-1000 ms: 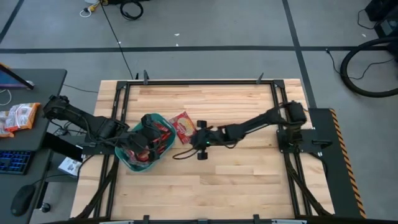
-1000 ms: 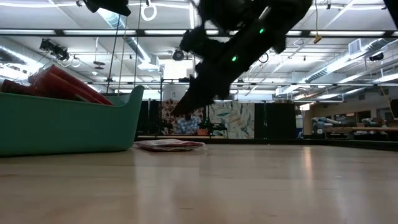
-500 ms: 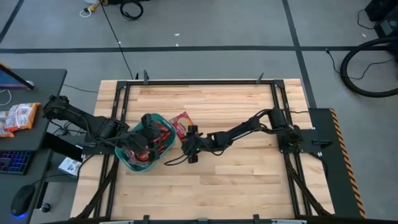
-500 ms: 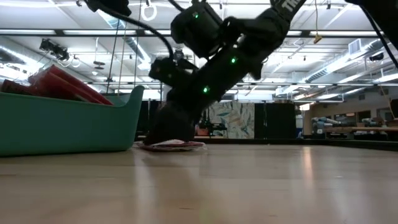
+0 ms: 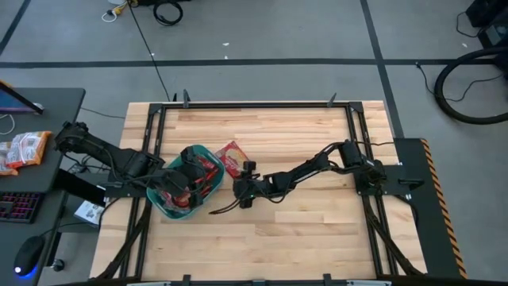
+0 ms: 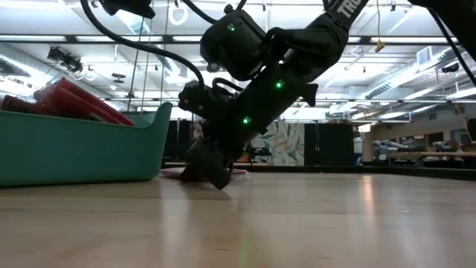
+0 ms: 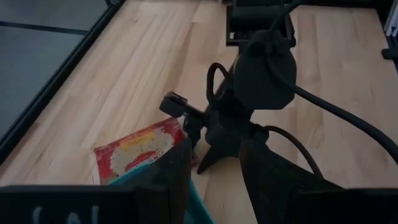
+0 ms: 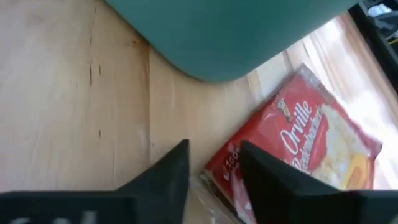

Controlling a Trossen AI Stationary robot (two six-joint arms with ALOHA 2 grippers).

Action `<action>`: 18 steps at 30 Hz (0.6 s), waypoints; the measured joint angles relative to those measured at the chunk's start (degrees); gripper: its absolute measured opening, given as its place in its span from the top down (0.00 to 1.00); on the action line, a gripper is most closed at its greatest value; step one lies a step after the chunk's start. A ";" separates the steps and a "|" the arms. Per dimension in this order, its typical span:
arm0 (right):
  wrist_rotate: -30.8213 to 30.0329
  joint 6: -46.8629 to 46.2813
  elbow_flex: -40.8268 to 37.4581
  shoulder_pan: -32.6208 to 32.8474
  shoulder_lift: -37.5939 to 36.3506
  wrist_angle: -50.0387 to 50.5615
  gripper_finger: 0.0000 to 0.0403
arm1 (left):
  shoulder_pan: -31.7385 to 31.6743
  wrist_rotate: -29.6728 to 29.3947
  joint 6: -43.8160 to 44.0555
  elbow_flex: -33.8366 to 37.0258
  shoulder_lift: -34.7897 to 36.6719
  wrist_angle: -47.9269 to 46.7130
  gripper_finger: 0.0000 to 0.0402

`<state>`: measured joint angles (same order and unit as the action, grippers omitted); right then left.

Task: Sort popcorn bags into baskets
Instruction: Put the red popcorn bag into the green bin

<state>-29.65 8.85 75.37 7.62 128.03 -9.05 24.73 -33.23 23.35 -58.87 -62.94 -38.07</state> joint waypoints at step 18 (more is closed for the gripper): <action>-2.45 -4.89 -0.57 0.37 -8.98 19.34 0.99 | -0.03 4.35 -8.92 0.00 -0.03 -0.69 0.64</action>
<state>-32.10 3.97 74.81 7.99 119.05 10.29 24.70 -28.88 14.44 -58.87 -62.97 -38.75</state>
